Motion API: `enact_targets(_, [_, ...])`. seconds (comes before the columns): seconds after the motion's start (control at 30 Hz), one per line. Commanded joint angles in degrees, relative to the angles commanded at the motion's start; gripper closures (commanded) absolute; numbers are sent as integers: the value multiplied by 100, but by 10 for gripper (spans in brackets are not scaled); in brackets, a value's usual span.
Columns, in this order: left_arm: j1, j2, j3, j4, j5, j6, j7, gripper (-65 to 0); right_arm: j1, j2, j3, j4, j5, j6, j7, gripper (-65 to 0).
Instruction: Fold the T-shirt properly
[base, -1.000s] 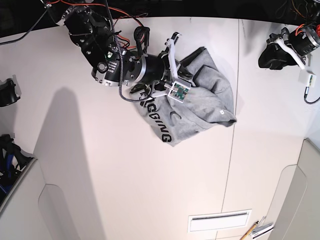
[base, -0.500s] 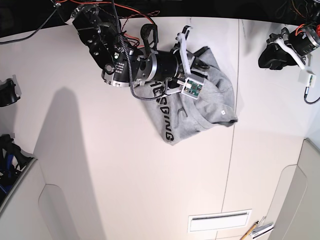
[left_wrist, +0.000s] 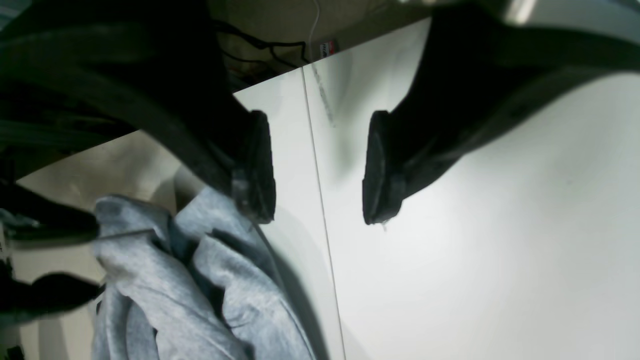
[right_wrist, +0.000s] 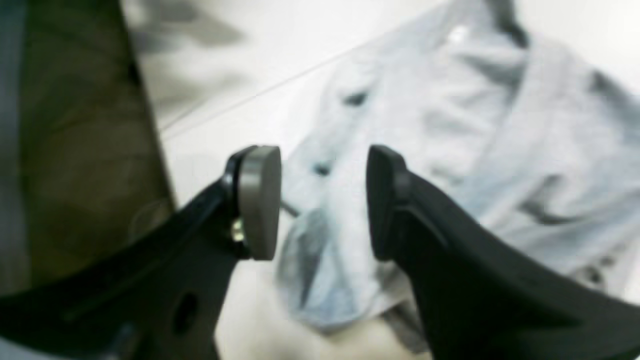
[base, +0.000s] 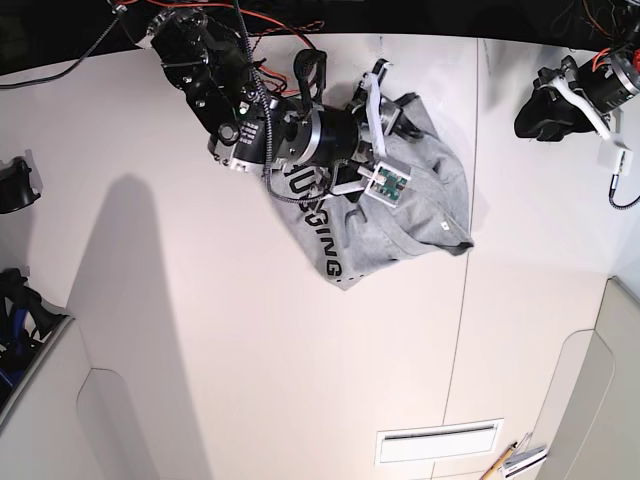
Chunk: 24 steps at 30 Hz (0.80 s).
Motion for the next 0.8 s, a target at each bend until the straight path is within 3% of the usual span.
enact_targets(0.07, [-2, 0, 0, 0, -4, 0, -2, -319, 0, 0, 0, -7, -94, -24, 61, -268])
enact_targets(0.17, [-2, 0, 0, 0, -24, 0, -2, -319, 2, 2, 0, -125, -92, -22, 63, -203])
enact_targets(0.27, [0, 0, 0, 0, -22, 0, -2, -319, 0, -2, 0, -378, -87, -17, 96, -202])
enact_targets(0.33, [-2, 0, 0, 0, -20, 0, 0, -319, 0, -2, 0, -564, -90, -20, 131, -221])
enact_targets(0.43, [-2, 0, 0, 0, -37, 0, -2, -319, 0, -2, 0, -785, -87, 2, 144, -314])
enact_targets(0.5, [-2, 0, 0, 0, -74, 0, 0, -319, 0, -2, 0, -855, -72, 2, 144, -310])
enact_targets(0.57, [-2, 0, 0, 0, -83, 0, 0, -319, 0, 0, 0, -911, -55, 4, 144, -252])
enact_targets(0.67, [-2, 0, 0, 0, -83, 0, 0, -319, 0, -20, 0, -927, 90, 186, 142, -121])
enact_targets(0.8, [-2, 0, 0, 0, -83, 0, 22, -319, 0, -144, 0, -927, 81, 197, 142, -52])
